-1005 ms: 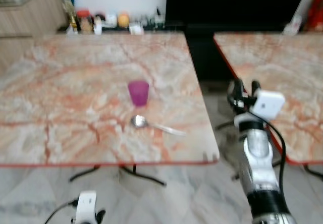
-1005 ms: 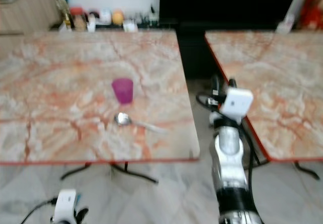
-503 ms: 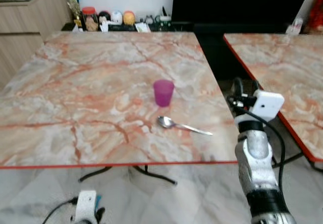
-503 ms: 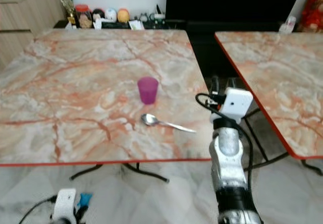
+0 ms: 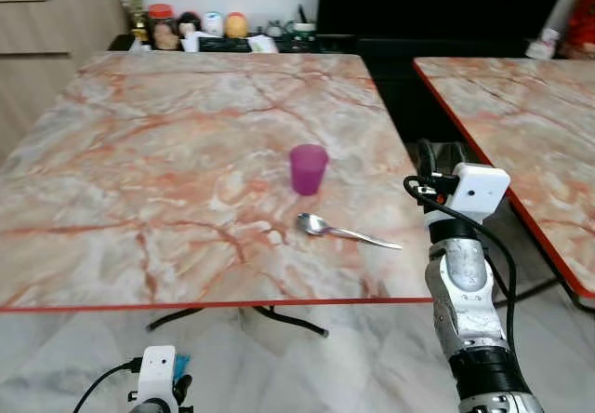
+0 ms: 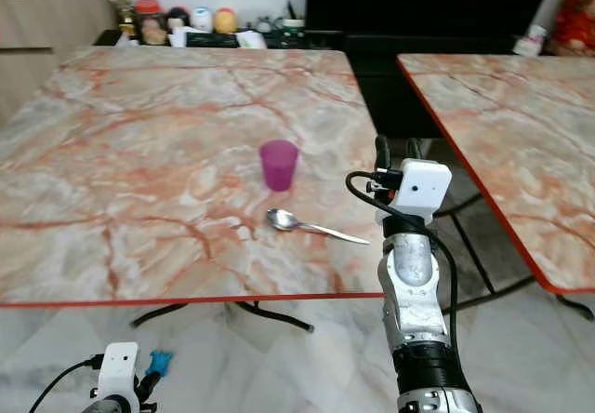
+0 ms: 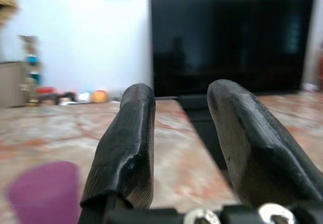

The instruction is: Setting the table

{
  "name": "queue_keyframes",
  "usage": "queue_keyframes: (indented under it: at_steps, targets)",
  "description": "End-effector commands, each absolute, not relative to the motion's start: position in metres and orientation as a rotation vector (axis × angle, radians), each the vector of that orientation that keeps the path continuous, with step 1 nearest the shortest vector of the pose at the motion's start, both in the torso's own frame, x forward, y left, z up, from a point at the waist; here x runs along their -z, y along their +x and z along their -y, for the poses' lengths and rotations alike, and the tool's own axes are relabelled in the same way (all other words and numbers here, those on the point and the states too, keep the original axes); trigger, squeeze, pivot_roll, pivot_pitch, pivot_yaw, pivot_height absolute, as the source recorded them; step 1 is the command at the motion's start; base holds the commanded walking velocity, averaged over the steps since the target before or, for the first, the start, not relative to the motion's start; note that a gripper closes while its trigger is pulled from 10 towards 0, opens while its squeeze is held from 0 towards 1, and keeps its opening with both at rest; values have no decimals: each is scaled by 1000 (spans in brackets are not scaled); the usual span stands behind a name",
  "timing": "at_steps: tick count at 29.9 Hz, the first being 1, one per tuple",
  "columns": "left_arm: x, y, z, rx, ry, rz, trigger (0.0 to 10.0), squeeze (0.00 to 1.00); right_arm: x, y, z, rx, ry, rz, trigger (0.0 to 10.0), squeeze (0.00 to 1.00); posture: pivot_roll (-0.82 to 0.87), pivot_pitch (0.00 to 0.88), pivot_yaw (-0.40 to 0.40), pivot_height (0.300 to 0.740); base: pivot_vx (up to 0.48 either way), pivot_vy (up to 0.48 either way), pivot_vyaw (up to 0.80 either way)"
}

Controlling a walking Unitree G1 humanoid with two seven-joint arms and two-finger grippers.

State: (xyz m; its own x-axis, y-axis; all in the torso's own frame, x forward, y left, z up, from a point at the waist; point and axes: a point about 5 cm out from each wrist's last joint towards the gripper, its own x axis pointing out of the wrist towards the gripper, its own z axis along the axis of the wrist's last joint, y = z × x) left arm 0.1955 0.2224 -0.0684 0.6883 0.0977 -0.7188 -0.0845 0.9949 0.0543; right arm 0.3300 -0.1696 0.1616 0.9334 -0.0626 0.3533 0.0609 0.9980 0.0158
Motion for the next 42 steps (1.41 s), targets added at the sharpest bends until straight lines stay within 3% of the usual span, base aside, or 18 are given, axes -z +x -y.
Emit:
queue_keyframes:
  at_steps: [1,42]
  targets:
    - [69,194,-223,-104,23,-811,10000,0,-168,330,170,60,0,393,10000,0,117,0,-28,728,315,0,519]
    - [69,195,-223,-101,23,-806,10000,0,-167,330,170,55,-6,390,10000,0,115,0,-28,728,315,0,0]
